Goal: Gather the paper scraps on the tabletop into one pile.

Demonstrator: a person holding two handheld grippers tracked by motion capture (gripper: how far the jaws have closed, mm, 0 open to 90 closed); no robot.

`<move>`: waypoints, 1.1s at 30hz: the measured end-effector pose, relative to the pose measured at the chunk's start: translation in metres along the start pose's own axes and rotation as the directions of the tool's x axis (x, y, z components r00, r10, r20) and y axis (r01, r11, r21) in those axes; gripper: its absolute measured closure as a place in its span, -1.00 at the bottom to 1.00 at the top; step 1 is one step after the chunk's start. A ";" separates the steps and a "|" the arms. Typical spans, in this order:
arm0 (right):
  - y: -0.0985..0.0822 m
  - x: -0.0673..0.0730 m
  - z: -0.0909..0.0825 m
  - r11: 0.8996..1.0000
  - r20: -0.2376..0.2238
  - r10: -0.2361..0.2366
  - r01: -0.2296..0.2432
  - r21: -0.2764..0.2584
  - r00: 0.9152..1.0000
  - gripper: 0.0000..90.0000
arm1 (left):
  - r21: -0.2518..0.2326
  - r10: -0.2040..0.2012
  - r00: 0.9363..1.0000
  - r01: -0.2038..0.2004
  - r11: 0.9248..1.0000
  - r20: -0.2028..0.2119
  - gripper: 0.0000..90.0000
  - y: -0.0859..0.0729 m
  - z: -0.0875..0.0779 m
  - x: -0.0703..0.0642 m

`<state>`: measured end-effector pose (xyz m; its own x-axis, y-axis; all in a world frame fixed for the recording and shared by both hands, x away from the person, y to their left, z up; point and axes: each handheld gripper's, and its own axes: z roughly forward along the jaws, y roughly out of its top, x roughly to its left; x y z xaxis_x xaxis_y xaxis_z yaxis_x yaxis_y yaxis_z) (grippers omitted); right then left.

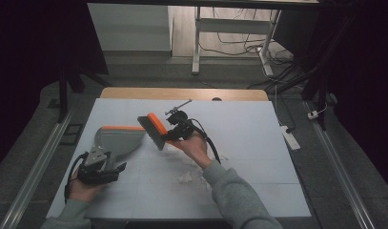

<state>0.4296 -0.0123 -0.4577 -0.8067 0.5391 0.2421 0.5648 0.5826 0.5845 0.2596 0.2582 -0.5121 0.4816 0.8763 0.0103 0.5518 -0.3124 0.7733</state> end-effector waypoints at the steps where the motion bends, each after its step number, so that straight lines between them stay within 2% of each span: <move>1: -0.001 -0.002 0.005 1.000 0.012 0.000 0.000 0.014 1.000 0.56 | -0.001 0.000 1.000 0.000 1.000 0.000 -0.39 0.000 0.000 0.000; 3: -0.005 -0.007 0.010 0.998 0.047 0.001 -0.004 0.056 0.999 0.56 | -0.004 0.000 1.000 0.000 1.000 0.000 -0.39 0.000 -0.001 0.000; 5: -0.012 -0.015 0.005 0.997 0.097 0.015 -0.021 0.070 0.995 0.56 | -0.005 -0.001 1.000 0.001 1.000 -0.001 -0.39 -0.001 -0.001 0.000; 9: -0.035 -0.031 -0.019 0.996 0.134 0.045 -0.055 0.070 0.990 0.56 | 0.001 0.005 1.000 -0.005 1.000 0.002 -0.39 0.000 0.000 -0.001; 11: -0.047 -0.037 -0.033 0.995 0.132 0.075 -0.083 0.052 0.988 0.56 | 0.005 0.010 1.000 -0.010 1.000 0.004 -0.39 0.000 0.001 -0.002; 12: -0.052 -0.038 -0.040 0.996 0.120 0.076 -0.081 0.037 0.990 0.56 | 0.008 0.013 1.000 -0.013 1.000 0.004 -0.39 0.001 0.002 -0.002; 14: -0.056 -0.032 -0.054 0.999 0.107 0.048 -0.049 0.008 0.993 0.56 | 0.011 0.016 1.000 -0.016 1.000 0.008 -0.39 0.001 0.003 -0.003; 16: -0.054 -0.021 -0.069 1.000 0.105 0.000 0.002 -0.018 0.994 0.56 | 0.010 0.019 1.000 -0.019 1.000 0.008 -0.39 0.002 0.004 -0.004; 19: -0.052 -0.002 -0.087 0.997 0.085 -0.075 0.077 -0.023 0.994 0.56 | 0.008 0.016 1.000 -0.016 1.000 0.007 -0.39 0.002 0.003 -0.003; 24: -0.059 0.023 -0.100 0.987 0.055 -0.159 0.156 0.047 0.986 0.56 | 0.007 0.015 1.000 -0.015 1.000 0.005 -0.39 0.001 0.002 -0.003; 26: -0.066 0.031 -0.100 0.982 0.018 -0.176 0.174 0.079 0.984 0.56 | 0.006 0.015 1.000 -0.015 1.000 0.004 -0.39 0.001 0.002 -0.003; 29: -0.078 0.044 -0.094 0.968 -0.035 -0.209 0.212 0.134 0.977 0.56 | 0.007 0.014 1.000 -0.014 1.000 0.005 -0.39 0.001 0.002 -0.003; 33: -0.092 0.059 -0.078 0.936 -0.080 -0.261 0.273 0.224 0.962 0.56 | 0.010 0.017 1.000 -0.017 1.000 0.007 -0.39 0.001 0.002 -0.003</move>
<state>0.3167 -0.0818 -0.4365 -0.9376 0.3174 0.1423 0.3472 0.8285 0.4395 0.2602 0.2544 -0.5125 0.4959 0.8681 0.0191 0.5505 -0.3313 0.7663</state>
